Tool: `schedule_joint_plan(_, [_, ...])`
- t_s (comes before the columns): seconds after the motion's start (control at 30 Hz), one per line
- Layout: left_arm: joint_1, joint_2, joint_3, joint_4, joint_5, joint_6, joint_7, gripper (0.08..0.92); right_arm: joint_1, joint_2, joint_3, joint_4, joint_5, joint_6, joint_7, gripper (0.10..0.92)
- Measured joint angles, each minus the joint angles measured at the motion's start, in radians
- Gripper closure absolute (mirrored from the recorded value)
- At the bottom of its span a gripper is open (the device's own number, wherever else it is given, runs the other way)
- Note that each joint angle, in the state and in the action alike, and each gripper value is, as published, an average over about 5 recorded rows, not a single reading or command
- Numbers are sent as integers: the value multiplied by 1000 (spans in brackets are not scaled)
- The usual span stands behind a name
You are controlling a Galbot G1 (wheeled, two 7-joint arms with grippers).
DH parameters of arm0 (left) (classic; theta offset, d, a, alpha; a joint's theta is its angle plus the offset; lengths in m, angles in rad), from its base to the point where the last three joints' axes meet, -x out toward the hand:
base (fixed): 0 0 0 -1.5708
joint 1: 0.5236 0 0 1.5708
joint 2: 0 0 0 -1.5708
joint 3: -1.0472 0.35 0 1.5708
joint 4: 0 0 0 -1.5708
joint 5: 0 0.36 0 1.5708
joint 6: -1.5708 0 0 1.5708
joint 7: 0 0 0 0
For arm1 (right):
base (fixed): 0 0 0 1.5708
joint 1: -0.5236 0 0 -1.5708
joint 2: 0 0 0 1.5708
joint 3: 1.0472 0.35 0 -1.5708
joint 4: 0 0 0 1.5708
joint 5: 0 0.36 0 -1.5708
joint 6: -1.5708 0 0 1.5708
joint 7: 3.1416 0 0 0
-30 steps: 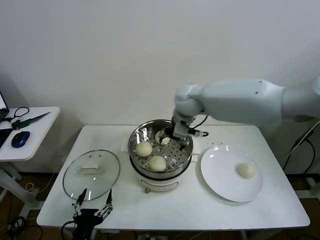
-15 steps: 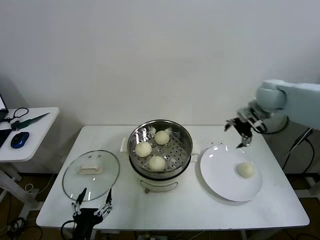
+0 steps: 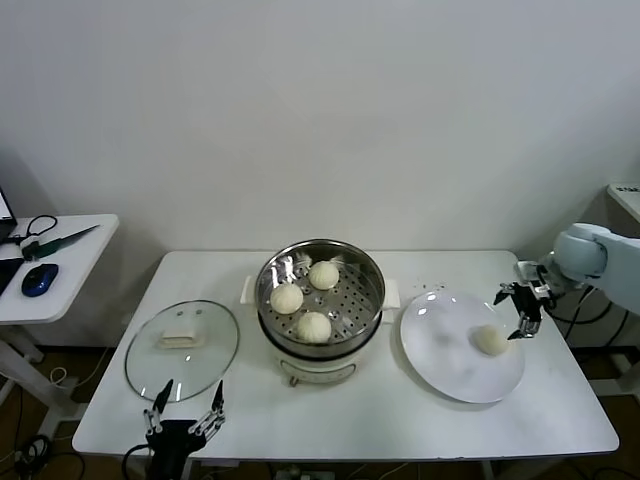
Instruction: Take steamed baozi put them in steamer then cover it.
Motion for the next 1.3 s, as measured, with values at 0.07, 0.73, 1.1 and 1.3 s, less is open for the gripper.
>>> schedule_joint_plan(0.07, [1, -2, -1, 2, 1, 0, 0, 177, -41, 9, 31, -24, -11, -5, 4, 203])
schedule_joint_plan(0.73, [10, -5, -6, 1, 2, 2, 0, 177, -211, 107, 158, -161, -42, -22, -2, 335])
schedule_joint_plan(1.1, [12, -5, 1, -6, 7, 2, -1, 177, -45, 108, 33, -84, 36, -43, -44, 348])
schedule_joint_plan(1.3, [9, -1, 10, -6, 9, 0, -1, 177, 194, 156, -125, 8, 149, -59, -68, 347])
